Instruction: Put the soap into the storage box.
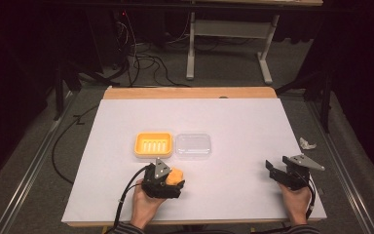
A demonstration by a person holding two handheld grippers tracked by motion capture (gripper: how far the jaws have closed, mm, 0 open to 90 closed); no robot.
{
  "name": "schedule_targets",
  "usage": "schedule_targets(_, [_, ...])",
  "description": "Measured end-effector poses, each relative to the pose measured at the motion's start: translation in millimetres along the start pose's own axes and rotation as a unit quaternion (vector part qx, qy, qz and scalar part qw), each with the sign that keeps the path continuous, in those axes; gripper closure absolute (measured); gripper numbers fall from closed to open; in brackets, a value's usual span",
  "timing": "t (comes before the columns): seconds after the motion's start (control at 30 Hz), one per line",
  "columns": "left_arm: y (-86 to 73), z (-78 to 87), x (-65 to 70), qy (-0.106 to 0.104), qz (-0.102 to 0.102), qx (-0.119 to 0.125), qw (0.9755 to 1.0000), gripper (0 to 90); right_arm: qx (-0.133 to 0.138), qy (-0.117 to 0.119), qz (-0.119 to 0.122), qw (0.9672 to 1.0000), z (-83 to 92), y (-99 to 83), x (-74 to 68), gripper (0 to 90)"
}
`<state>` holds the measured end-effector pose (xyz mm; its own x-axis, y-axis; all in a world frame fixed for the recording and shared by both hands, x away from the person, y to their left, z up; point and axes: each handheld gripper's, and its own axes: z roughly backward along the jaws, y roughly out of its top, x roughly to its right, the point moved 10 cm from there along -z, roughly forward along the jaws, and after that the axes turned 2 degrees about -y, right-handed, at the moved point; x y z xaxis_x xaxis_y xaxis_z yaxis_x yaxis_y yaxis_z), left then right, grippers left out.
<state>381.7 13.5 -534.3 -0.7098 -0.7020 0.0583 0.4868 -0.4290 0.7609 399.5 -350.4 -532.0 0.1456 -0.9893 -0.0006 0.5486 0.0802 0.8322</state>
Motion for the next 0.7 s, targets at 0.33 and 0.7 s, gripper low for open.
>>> schedule_targets(0.33, [-5.8,-9.2,-0.1,0.017,-0.012,-0.02,0.9996,15.4,0.002,0.0,0.002,1.0,0.3,0.3,0.4,28.6])
schedule_targets(0.7, [-11.0,-13.9,1.4,0.031,-0.009,-0.022,0.9992,19.1,0.003,0.0,0.003,1.0,0.3,0.4,0.7,28.6])
